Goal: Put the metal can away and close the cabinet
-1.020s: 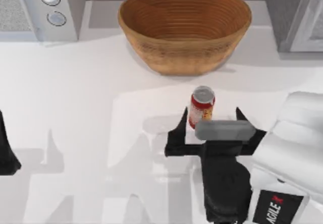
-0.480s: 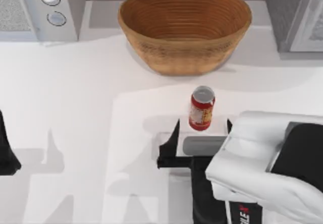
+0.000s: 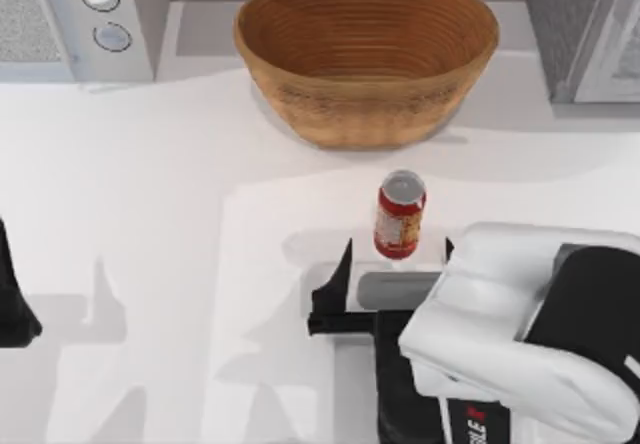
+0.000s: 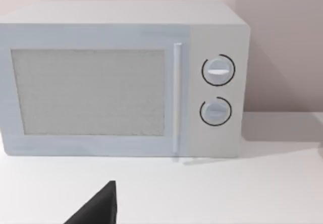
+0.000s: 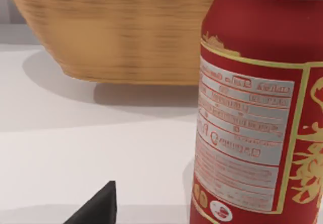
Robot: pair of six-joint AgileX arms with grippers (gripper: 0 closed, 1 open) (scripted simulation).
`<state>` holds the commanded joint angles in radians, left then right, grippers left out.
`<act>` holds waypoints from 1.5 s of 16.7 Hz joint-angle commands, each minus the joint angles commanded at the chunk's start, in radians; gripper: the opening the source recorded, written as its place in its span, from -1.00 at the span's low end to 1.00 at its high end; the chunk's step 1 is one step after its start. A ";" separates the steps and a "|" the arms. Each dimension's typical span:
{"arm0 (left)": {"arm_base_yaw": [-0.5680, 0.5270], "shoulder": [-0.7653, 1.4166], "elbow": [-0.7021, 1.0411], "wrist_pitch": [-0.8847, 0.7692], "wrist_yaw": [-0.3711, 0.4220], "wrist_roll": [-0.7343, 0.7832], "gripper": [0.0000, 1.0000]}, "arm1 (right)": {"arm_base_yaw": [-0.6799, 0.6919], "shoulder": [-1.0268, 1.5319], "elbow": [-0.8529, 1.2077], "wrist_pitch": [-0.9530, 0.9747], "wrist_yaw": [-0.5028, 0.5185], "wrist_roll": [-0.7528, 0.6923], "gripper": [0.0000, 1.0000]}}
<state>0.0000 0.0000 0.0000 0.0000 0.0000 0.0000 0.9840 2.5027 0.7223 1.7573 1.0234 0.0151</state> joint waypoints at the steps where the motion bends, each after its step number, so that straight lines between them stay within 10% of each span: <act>1: 0.000 0.000 0.000 0.000 0.000 0.000 1.00 | -0.008 -0.005 0.010 -0.003 -0.008 0.000 1.00; 15: 0.000 0.000 0.000 0.000 0.000 0.000 1.00 | -0.139 -0.016 0.120 -0.115 -0.141 -0.005 1.00; 25: 0.000 0.000 0.000 0.000 0.000 0.000 1.00 | -0.139 -0.016 0.120 -0.115 -0.141 -0.005 -0.51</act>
<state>0.0000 0.0000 0.0000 0.0000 0.0000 0.0000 0.8447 2.4869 0.8426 1.6419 0.8829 0.0102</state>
